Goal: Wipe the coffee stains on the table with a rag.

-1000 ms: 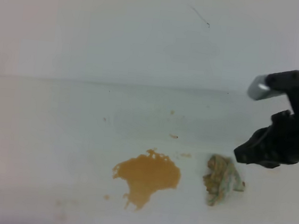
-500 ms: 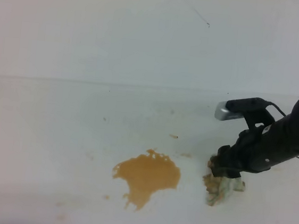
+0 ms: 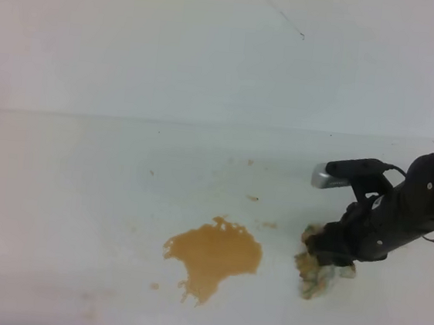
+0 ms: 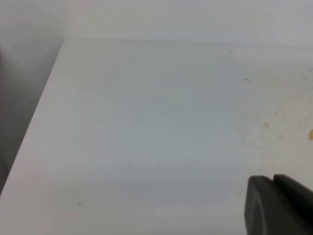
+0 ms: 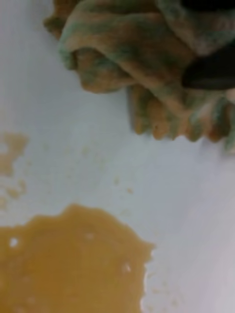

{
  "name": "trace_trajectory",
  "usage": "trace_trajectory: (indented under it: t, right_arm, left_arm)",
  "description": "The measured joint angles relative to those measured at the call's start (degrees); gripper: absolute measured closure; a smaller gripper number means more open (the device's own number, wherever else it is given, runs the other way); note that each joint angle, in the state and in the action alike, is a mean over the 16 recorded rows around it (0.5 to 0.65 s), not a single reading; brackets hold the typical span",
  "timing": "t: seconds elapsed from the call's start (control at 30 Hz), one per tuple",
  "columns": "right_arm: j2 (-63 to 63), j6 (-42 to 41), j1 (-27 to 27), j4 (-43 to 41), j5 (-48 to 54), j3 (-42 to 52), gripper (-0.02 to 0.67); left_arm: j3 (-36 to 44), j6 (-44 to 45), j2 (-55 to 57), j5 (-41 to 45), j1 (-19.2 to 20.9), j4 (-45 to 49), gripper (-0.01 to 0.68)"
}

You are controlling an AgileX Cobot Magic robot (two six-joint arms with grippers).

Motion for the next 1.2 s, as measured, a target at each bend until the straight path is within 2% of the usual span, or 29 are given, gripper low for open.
trace_trajectory:
  t: [0.17,0.3,0.53,0.87,1.0,1.2]
  right_arm:
    - [-0.21,1.16,0.04,0.41,1.53,-2.38,0.582]
    - [-0.78,-0.52,0.12,3.82,3.91,-6.04,0.640]
    - [-1.63,-11.01,1.61,19.01,9.08,-13.10,0.643]
    - [2.54,-27.11,7.61,43.01,13.14,-16.96,0.643]
    - [6.44,-29.23,9.61,47.14,12.75,-16.96,0.643]
    - [12.05,-29.57,10.63,48.53,10.24,-16.96,0.643]
  left_arm:
    - [0.00,0.00,0.00,-0.03,0.00,0.00,0.674]
    - [0.00,0.00,0.00,-0.05,0.00,0.00,0.674]
    - [0.00,0.00,0.00,-0.07,0.00,0.00,0.674]
    - [0.00,0.00,0.00,-0.07,0.00,0.00,0.674]
    - [0.00,0.00,0.00,-0.07,0.00,0.00,0.674]
    - [0.00,0.00,0.00,-0.07,0.00,0.00,0.674]
